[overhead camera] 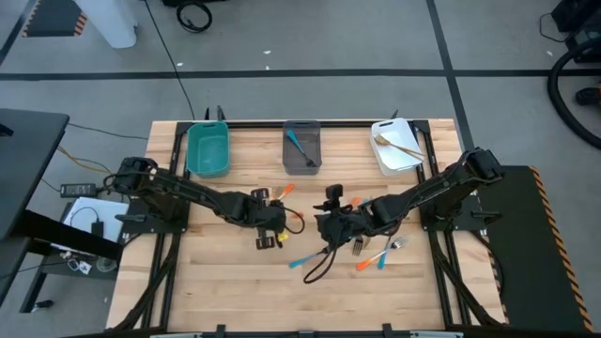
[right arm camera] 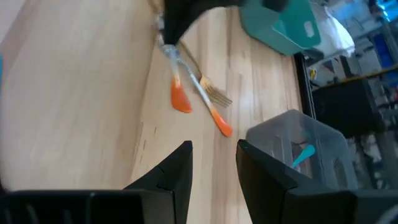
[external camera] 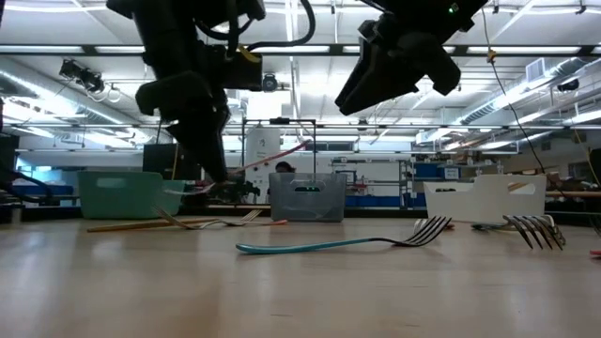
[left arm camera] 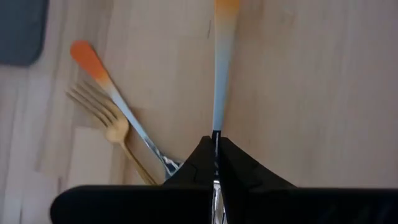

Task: Sort silverware by color (type)
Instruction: Put the bottom left orange fork into the green bin

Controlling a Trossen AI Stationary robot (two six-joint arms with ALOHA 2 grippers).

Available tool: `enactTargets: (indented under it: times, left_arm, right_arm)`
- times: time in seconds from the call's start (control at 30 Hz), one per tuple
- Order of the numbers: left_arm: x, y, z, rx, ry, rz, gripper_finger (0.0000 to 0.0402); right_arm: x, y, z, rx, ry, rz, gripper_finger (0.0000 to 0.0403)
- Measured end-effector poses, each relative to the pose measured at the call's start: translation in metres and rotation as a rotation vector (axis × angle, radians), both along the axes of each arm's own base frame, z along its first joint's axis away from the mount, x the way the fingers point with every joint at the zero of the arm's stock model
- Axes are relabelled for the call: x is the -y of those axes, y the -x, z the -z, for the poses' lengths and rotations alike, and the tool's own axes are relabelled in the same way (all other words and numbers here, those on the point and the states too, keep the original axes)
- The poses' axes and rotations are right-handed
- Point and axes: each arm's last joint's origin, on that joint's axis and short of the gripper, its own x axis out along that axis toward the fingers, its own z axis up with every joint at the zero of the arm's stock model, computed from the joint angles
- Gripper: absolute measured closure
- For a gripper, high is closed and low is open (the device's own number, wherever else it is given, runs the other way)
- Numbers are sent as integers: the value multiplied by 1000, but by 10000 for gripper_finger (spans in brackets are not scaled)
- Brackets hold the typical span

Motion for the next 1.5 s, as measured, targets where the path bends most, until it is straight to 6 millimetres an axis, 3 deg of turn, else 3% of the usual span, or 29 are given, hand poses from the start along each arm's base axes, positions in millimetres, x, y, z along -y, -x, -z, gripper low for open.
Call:
enactTargets:
  times: [0.47, 0.77, 1.07, 1.5]
  left_arm:
    - [-46, -6, -19, 87, 110, 17, 388]
    - [-81, -22, -29, 305, 248, -90, 388]
    - [-87, -31, -38, 459, 412, -211, 388]
    - [-84, -42, -54, 635, 583, -205, 388]
  right_arm:
    - [-2, -5, -18, -57, 132, -104, 250]
    - [4, -2, -18, -93, 269, -23, 236]
    - [5, 0, -20, -248, 575, -118, 237]
    - [4, -3, -22, -314, 705, -222, 237]
